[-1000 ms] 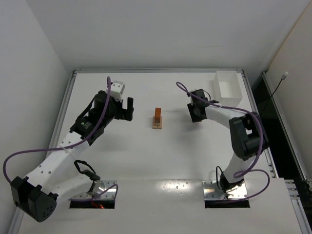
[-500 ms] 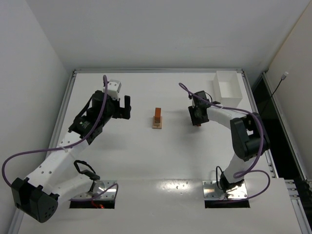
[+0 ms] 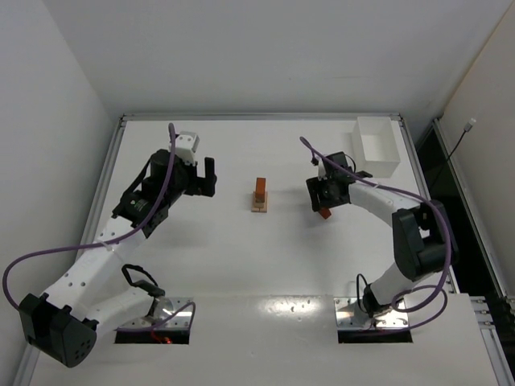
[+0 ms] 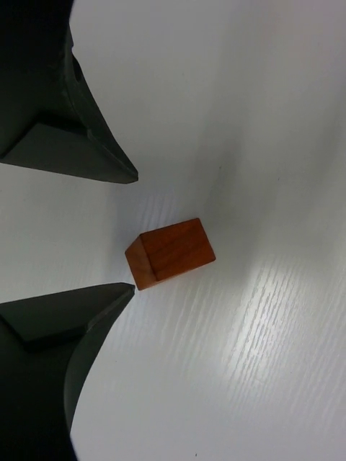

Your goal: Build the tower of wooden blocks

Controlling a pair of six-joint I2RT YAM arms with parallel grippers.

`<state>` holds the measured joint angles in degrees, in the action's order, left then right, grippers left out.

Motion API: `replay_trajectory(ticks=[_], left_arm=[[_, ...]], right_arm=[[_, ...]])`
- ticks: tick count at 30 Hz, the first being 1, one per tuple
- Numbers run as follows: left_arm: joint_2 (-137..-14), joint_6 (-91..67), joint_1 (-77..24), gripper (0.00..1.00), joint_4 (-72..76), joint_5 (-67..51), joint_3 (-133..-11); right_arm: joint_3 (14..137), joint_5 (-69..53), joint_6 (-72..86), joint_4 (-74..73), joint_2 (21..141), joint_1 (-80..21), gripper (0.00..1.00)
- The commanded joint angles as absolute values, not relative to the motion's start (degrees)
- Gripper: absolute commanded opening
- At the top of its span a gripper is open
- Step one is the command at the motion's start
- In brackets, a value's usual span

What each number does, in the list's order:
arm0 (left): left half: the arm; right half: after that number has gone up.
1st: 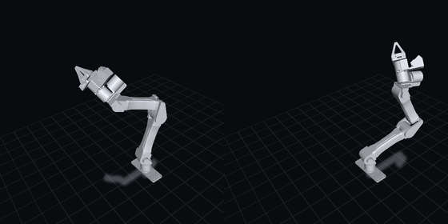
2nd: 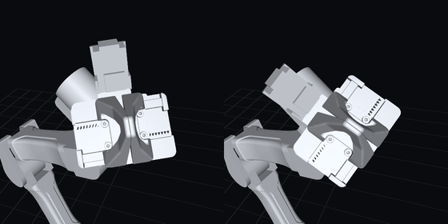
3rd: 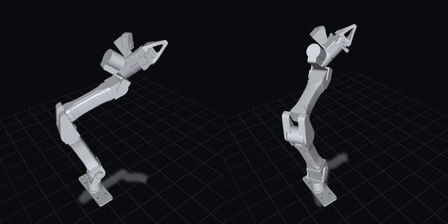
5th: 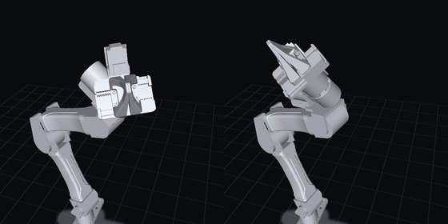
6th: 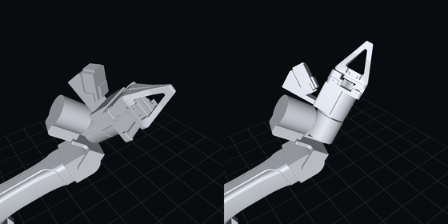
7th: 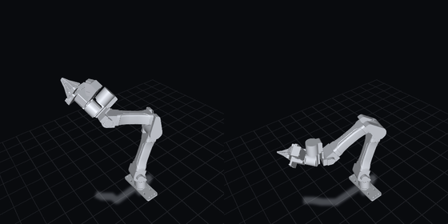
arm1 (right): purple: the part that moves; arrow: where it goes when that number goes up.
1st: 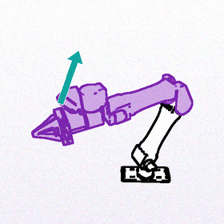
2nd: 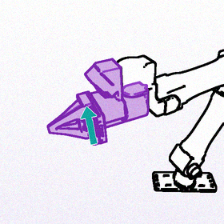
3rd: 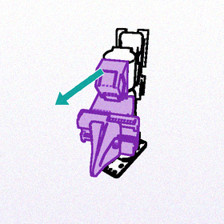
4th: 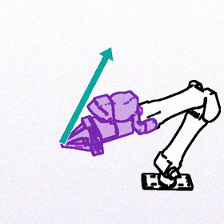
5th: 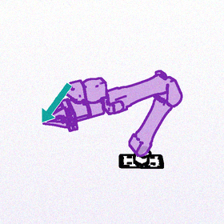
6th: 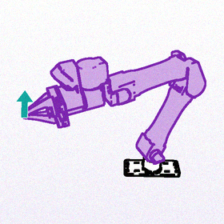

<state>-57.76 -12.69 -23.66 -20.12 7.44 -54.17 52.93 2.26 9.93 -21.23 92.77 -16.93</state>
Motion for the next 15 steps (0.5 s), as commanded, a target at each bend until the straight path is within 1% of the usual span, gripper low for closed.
replay_trajectory(ticks=[1, 5, 6, 7, 12, 15], left_arm=[[-57.04, -13.62, -22.68, 0.99, -19.16, 6.16, -55.81], [-57.57, -13.62, -22.68, 0.99, -19.16, 6.15, -56.33], [-57.57, -13.62, -22.68, 0.99, -19.16, 5.63, -56.34], [-58.09, -13.62, -22.68, 0.99, -19.16, 5.63, -56.34], [-58.10, -13.62, -22.68, 0.99, -19.16, 5.62, -56.34], [-58.10, -13.62, -22.68, 0.99, -19.16, 5.10, -56.34]], right_arm=[[52.30, -2.80, 10.55, -20.21, 89.38, -16.26, 0.53], [52.29, -8.78, 9.06, -20.21, 89.38, -14.85, 0.48], [52.29, -12.18, 7.83, -21.61, 90.34, -14.16, 0.48], [53.60, -13.09, 4.43, -22.67, 90.87, -14.15, 0.47], [58.00, -13.80, -2.80, -29.17, 93.16, -12.31, 0.47], [58.54, -13.18, -5.00, -29.71, 93.78, -11.69, 0.47]])
